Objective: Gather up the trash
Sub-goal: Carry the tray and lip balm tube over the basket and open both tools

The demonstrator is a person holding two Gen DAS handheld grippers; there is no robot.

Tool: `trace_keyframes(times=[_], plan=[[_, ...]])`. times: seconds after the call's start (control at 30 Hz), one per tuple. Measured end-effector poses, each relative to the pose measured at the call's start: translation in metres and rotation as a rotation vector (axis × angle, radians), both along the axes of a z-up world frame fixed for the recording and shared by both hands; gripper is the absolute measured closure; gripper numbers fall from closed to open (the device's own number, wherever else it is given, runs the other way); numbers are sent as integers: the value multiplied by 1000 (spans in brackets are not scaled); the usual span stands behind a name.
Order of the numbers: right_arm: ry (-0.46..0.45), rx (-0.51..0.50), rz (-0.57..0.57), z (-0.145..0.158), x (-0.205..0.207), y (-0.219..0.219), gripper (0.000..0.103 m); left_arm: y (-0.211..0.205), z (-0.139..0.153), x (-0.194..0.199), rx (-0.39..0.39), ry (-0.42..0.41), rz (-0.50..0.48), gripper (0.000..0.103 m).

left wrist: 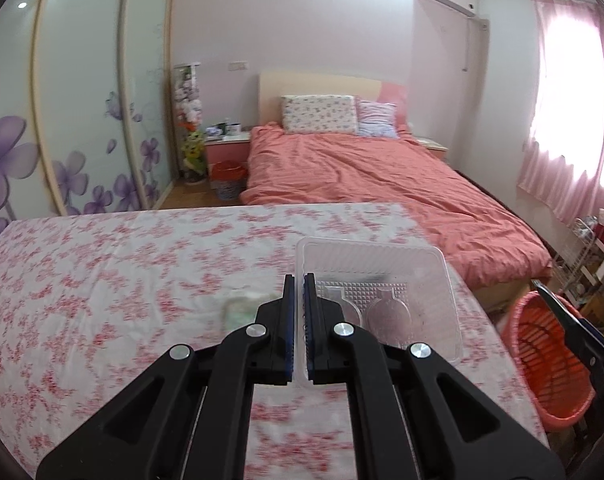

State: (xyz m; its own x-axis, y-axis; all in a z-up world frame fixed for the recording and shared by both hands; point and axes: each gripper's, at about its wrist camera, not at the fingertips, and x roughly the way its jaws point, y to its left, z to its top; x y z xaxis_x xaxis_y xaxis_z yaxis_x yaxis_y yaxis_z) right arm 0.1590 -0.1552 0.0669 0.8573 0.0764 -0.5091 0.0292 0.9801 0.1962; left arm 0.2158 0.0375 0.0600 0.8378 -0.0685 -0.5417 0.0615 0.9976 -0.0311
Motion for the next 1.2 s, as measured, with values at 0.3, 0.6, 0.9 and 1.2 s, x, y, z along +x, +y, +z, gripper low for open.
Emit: trace_keyframes(times=[0.3, 0.6, 0.9, 1.2], plan=[[-55, -10, -125, 10, -19, -46, 86, -57, -1, -3, -31, 10, -117, 99], [-74, -9, -220, 4, -31, -93, 86, -118, -6, -7, -47, 30, -236, 99], [-89, -11, -317, -8, -46, -137, 86, -162, -17, -10, -78, 65, -341, 99], [-73, 8, -386, -29, -55, -176, 86, -208, -33, -14, -92, 101, -429, 99]])
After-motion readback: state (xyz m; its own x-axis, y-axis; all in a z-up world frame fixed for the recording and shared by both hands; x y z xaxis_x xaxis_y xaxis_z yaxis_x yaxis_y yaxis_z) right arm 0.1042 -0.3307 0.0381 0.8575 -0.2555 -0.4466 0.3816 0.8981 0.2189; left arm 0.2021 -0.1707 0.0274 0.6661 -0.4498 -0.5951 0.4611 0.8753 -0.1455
